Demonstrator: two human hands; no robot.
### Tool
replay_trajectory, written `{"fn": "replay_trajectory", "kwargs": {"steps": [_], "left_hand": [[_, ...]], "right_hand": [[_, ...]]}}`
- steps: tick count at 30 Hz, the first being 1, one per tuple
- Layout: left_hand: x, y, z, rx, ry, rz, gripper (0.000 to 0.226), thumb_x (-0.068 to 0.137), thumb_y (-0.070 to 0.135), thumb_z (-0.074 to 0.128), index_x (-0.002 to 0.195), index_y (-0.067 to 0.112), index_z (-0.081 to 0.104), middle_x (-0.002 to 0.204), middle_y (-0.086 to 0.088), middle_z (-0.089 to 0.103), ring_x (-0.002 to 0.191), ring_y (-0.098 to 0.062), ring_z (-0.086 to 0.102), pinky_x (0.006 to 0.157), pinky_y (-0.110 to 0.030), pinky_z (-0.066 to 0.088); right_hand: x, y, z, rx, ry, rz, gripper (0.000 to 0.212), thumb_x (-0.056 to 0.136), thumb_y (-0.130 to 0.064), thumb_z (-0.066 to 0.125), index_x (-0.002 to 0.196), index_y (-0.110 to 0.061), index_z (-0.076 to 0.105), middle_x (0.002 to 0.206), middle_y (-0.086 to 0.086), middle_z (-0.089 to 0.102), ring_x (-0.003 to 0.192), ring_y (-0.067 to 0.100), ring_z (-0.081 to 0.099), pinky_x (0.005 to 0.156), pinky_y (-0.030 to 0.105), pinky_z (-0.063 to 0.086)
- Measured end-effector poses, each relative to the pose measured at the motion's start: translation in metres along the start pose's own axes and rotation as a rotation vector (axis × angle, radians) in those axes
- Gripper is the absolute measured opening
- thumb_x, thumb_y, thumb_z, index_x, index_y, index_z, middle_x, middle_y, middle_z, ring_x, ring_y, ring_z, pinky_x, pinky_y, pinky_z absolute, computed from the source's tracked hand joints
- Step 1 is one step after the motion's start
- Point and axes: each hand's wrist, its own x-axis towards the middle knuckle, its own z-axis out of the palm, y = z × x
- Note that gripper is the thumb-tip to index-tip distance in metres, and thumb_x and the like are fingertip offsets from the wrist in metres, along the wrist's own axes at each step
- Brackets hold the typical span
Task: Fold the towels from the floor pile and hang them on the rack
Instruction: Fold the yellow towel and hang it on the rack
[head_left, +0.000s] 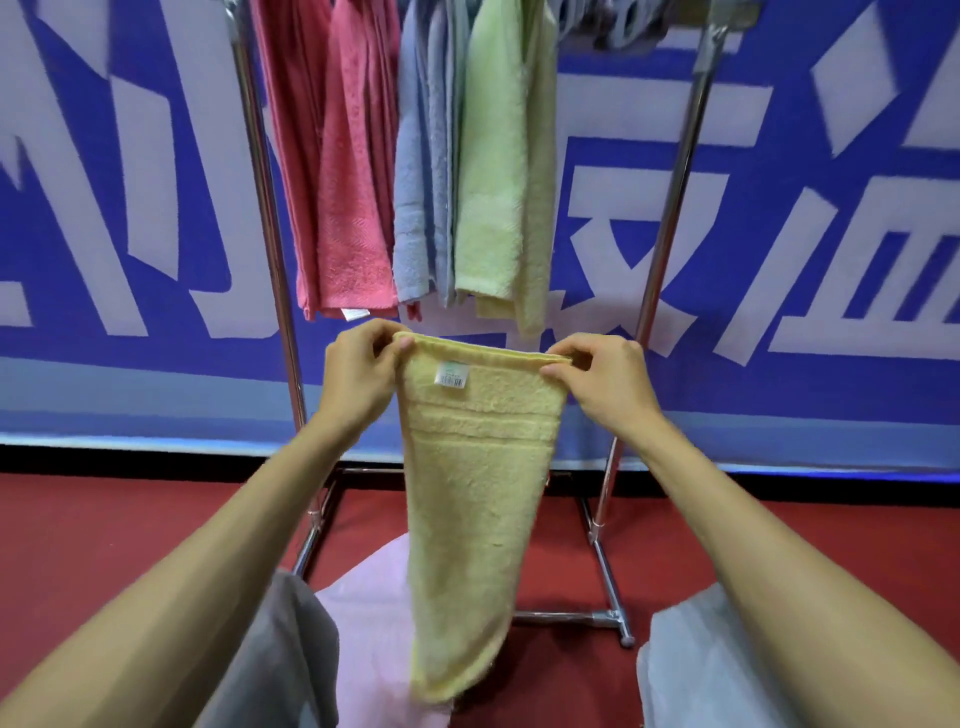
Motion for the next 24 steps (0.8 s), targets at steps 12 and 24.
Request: {"fn": "replay_trajectory", "kwargs": {"steps": [12, 24], "left_hand": [[0.083, 0.116, -0.038, -0.041, 0.174, 0.152, 0.016, 0.091, 0.019, 0.061, 0.096, 0.010, 0.072, 0.090, 0.000, 0.071, 0.082, -0.009, 0.060, 0.071, -0.021, 0.045], [0.103, 0.188, -0.052, -0.278, 0.523, 0.295, 0.012, 0.092, 0.016, 0.059, 0.094, 0.011, 0.069, 0.086, 0.002, 0.066, 0.079, -0.012, 0.058, 0.081, -0.031, 0.051]], "right_hand": [[0.088, -0.098, -0.071, 0.035, 0.355, -0.156, 0.012, 0.088, -0.021, 0.064, 0.091, -0.017, 0.075, 0.085, -0.002, 0.073, 0.087, 0.017, 0.066, 0.079, 0.036, 0.054], [0.122, -0.156, -0.122, 0.065, 0.485, -0.242, 0.012, 0.089, -0.017, 0.060, 0.082, -0.020, 0.069, 0.077, -0.007, 0.064, 0.085, 0.019, 0.062, 0.078, 0.036, 0.051]]}}
